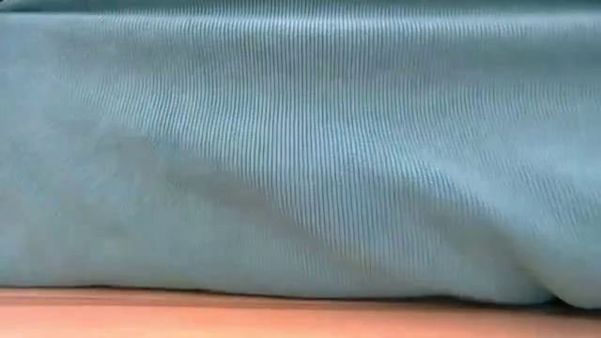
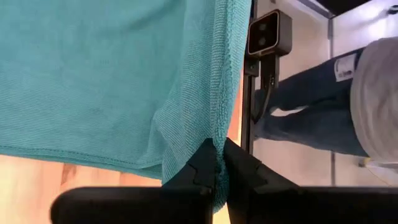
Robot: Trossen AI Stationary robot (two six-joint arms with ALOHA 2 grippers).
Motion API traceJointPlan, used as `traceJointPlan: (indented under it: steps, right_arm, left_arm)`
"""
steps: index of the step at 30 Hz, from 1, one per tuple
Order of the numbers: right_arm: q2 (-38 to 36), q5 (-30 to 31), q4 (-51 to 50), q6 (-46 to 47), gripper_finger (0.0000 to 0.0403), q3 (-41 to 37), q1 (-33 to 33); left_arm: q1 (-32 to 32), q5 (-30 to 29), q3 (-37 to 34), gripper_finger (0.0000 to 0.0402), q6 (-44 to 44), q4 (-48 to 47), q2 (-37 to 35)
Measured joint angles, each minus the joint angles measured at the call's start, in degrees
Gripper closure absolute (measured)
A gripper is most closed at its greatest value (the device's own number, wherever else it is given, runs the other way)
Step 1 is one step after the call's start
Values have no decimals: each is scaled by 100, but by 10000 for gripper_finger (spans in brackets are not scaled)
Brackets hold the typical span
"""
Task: Roll towel
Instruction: Roll the blue towel
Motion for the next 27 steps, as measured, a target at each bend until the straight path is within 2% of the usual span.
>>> traceJointPlan:
  steps: [12,19,27]
  right_arm:
    - [17,-309,1217,164,403,-1085,-164]
    - [20,-438,1687,209,403,-1525,-238]
    - [20,-526,1867,103,403,-1832,-552]
  left_arm:
    - [227,407,-972,401,-84,1258,61]
    - [477,477,-1291,401,103,1759,61]
    - [805,1,-1492,394,280,1634,63]
